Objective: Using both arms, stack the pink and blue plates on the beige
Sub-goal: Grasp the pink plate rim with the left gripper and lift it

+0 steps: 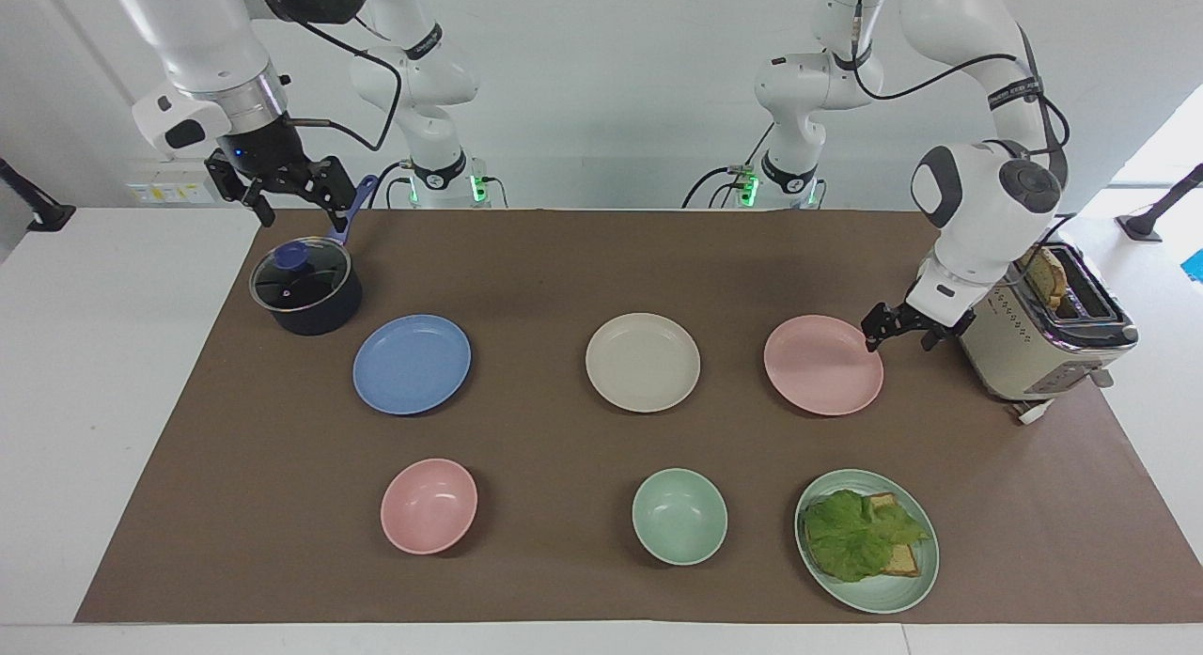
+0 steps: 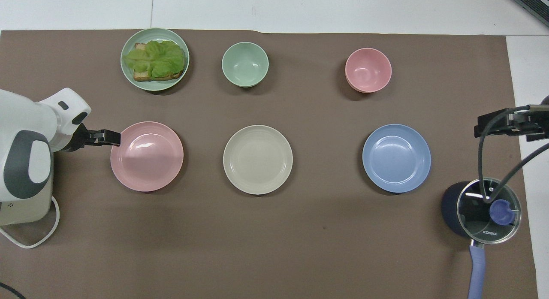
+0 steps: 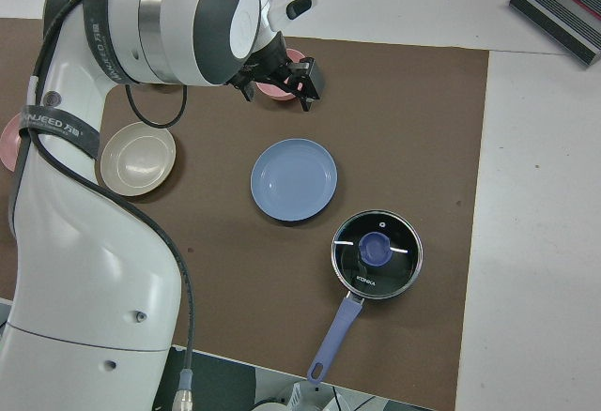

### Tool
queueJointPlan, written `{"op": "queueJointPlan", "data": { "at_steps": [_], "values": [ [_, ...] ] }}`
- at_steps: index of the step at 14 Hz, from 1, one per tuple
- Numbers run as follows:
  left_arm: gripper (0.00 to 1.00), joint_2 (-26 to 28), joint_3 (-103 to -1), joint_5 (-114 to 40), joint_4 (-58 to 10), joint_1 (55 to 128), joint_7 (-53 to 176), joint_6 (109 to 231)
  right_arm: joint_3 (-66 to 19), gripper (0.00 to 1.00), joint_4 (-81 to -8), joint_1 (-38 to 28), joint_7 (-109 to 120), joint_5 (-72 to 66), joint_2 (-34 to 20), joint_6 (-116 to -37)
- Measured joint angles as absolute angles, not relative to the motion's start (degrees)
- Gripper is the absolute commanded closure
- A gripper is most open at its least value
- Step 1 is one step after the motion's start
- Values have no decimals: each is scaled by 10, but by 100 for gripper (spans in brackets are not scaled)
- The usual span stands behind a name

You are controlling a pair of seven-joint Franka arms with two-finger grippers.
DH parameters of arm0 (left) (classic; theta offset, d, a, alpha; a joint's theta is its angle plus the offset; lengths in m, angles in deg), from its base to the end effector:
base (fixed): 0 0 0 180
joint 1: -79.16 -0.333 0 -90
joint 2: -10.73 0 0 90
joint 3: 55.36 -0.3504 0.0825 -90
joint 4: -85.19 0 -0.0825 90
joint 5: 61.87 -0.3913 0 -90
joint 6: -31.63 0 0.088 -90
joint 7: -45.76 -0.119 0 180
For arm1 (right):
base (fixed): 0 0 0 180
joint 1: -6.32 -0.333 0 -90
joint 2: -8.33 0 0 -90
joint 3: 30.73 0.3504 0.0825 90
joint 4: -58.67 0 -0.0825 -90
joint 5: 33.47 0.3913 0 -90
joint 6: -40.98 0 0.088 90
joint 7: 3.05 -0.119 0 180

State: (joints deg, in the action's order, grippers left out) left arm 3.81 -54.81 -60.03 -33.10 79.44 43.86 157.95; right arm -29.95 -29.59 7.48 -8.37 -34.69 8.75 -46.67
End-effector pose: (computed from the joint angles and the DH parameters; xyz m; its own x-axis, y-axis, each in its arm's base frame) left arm 0.5816 -0.0097 0.3955 0.9994 -0.0285 0.0200 -0.0290 -0.9992 0.0267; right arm 0.5554 -0.0063 0.6619 0.9950 -0.1002 -0.0013 -0.1001 -0.9947 0.0216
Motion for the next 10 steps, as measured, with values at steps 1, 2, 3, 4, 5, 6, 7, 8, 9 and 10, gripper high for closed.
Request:
{"op": "queueJointPlan", "data": {
  "at_steps": [1, 2, 3, 4, 5, 6, 7, 8, 9, 10],
  "values": [
    [0, 25, -548, -600, -336, 794, 439, 1598, -300, 0, -296, 75, -84, -347, 88, -467],
    [0, 14, -548, -600, -341, 794, 439, 1615, -300, 0, -296, 75, -84, -347, 88, -467],
    [0, 6, -547, -600, -346, 794, 438, 1630, -300, 0, -296, 75, -84, -347, 88, -467],
    [0, 2, -547, -600, -349, 794, 433, 1638, -300, 0, -296, 75, -84, -347, 88, -467],
    [0, -1, -547, -600, -351, 794, 426, 1643, -300, 0, -296, 75, -84, -347, 88, -467],
    [8, -5, -547, -600, -354, 794, 420, 1648, -300, 0, -296, 75, -84, -347, 88, -467],
    [24, -9, -547, -600, -354, 794, 415, 1652, -300, 0, -296, 75, -84, -347, 88, -467],
    [41, -12, -547, -600, -355, 794, 411, 1656, -300, 0, -296, 75, -84, -347, 88, -467],
    [61, -14, -547, -600, -355, 794, 406, 1658, -300, 0, -296, 75, -84, -347, 88, -467],
    [75, -16, -547, -600, -355, 794, 401, 1658, -300, 0, -296, 75, -84, -347, 88, -467]
  ]
}}
